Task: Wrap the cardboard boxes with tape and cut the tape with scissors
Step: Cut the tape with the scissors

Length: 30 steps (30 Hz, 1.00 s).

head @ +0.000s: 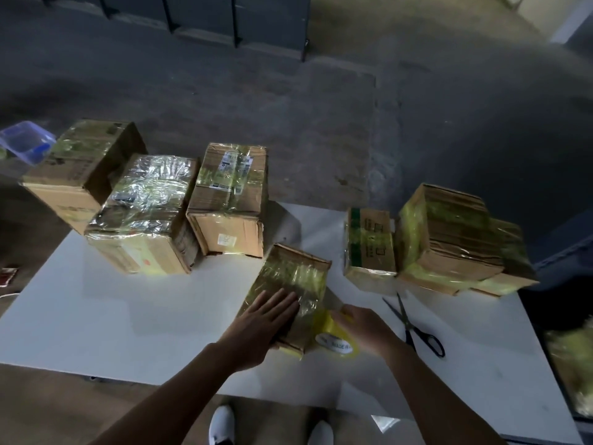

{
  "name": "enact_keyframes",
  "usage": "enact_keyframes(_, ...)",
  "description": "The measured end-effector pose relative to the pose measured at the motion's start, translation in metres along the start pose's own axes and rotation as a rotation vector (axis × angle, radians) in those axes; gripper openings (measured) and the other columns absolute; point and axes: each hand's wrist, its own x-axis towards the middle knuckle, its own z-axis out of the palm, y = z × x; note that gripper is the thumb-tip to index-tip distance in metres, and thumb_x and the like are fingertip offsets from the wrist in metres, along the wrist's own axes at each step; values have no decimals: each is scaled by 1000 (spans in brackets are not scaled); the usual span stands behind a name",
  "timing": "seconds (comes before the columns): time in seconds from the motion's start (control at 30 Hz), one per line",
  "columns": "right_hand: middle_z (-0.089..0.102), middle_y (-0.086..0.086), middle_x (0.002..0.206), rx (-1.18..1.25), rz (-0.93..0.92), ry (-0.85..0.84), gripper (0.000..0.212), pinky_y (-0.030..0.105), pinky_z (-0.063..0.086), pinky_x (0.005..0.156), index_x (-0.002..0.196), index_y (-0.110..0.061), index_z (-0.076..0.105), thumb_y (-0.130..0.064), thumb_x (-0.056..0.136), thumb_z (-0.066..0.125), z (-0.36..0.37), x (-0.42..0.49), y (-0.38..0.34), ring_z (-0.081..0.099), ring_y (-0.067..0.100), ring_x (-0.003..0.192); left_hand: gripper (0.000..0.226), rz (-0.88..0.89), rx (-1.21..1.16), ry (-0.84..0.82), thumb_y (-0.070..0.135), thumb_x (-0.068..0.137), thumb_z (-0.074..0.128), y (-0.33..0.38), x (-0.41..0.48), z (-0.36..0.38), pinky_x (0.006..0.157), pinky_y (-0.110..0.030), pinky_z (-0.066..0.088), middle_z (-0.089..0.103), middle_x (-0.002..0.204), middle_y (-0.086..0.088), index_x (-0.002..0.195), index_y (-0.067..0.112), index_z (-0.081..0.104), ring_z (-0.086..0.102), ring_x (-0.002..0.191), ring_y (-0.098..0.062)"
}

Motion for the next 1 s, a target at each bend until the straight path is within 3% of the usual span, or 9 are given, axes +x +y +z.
enact_keyframes(0.07, 64, 1, 77, 35, 15, -32, 41, 30, 45, 66, 77, -25, 59, -61, 92, 44, -1, -7, 3, 63, 16, 76, 95, 12, 11, -26, 33, 86, 65, -7, 4, -5, 117, -54, 4, 0, 161, 2, 154, 25, -1, -7, 147, -28)
enact_keyframes(0.13, 65, 4, 81, 19, 6, -59, 49, 30, 44, 65, 82, -19, 61, -63, 91, 42, 1, -11, 2, 64, 19, 78, 95, -34, 52, -33, 25, 80, 71, -12, 6, -14, 115, -57, 11, 12, 160, -1, 153, 24, 11, 8, 146, -35)
enact_keyframes(0.23, 66, 9, 84, -4, -1, -95, 59, 30, 43, 64, 86, -13, 62, -66, 90, 38, 7, -11, -4, 64, 21, 78, 95, -148, 107, -100, 16, 87, 61, -9, 11, -21, 117, -58, 4, -6, 161, -5, 152, 26, -7, -4, 147, -36)
enact_keyframes(0.37, 53, -5, 66, 54, 15, -128, 50, 29, 39, 60, 68, -23, 51, -66, 90, 40, 8, -13, -4, 53, 10, 61, 95, -280, 78, -205, 51, 86, 54, 25, 25, -29, 115, -59, 10, -3, 161, -15, 153, 11, -1, 0, 148, -36)
enact_keyframes(0.47, 51, 1, 69, 69, 14, -63, 50, 30, 38, 60, 74, -11, 53, -55, 95, 42, 1, -17, 6, 53, 16, 66, 95, -379, 32, -160, 69, 88, 38, 44, 34, -30, 115, -56, 15, -1, 161, -17, 152, 7, 4, 2, 148, -35)
enact_keyframes(0.67, 53, 5, 75, -103, 170, 214, 34, 29, 32, 62, 74, -13, 48, -34, 99, 41, -19, -22, 50, 55, 24, 80, 85, -390, -64, -102, 40, 95, 50, 37, 31, -21, 119, -50, 8, -7, 161, -12, 153, 8, -2, -7, 148, -32)
enact_keyframes(0.87, 60, 12, 108, -245, 242, 325, 20, 31, 47, 78, 107, -7, 58, -19, 95, 47, -22, -25, 83, 58, 27, 102, 85, -304, -305, 43, 20, 88, 66, 15, 23, -22, 119, -32, -4, 4, 161, -3, 153, 13, 13, -6, 147, -21)
enact_keyframes(0.93, 53, 10, 120, -365, 340, 341, 29, 35, 46, 86, 121, -13, 53, -22, 94, 49, -23, -26, 91, 51, 27, 113, 80, -312, -313, 50, 19, 87, 68, 19, 25, -25, 119, -33, 6, 15, 160, -6, 152, 11, 22, 8, 149, -26)
enact_keyframes(1.0, 48, 10, 127, -410, 430, 324, 35, 38, 44, 90, 129, -18, 47, -26, 95, 49, -24, -28, 102, 46, 27, 117, 61, -338, -351, 126, 17, 86, 67, 26, 29, -31, 106, -36, 38, 41, 149, -9, 141, 9, 43, 41, 135, -31)
